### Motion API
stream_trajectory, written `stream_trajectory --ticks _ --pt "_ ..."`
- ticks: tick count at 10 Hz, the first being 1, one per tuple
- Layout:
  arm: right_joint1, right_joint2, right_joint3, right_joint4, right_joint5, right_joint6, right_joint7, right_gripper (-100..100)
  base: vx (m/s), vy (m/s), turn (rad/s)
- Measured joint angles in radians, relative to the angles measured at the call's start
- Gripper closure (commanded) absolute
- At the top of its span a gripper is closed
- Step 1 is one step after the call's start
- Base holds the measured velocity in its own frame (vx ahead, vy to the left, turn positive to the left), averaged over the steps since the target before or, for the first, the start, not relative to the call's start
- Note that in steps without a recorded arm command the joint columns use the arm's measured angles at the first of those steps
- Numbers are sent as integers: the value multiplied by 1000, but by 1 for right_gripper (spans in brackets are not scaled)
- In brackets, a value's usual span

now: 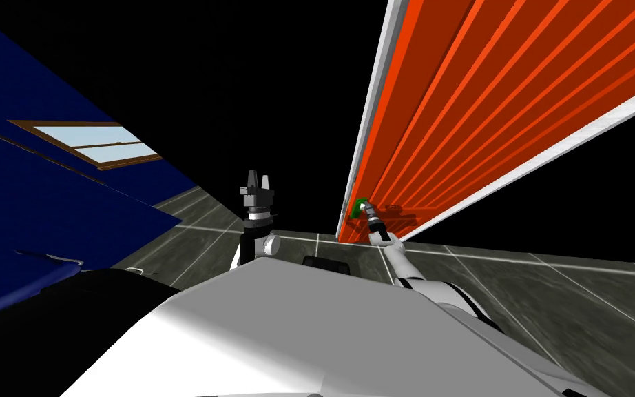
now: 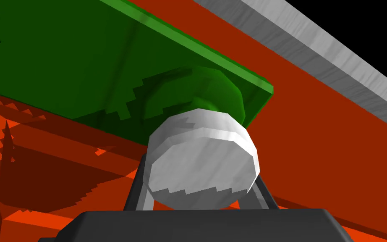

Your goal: Pull the door open

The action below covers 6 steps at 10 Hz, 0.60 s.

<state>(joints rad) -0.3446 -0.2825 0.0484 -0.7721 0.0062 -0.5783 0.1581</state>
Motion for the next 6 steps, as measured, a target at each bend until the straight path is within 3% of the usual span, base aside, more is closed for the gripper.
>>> stream_trajectory --ticks 2,3,6 --pt "3 0 0 -6 -36 6 -50 100 -57 -51 92" --pt "5 0 -1 -8 -55 9 -76 100 -83 -56 276" --pt "13 4 1 -16 -110 23 -152 100 -45 -32 56"
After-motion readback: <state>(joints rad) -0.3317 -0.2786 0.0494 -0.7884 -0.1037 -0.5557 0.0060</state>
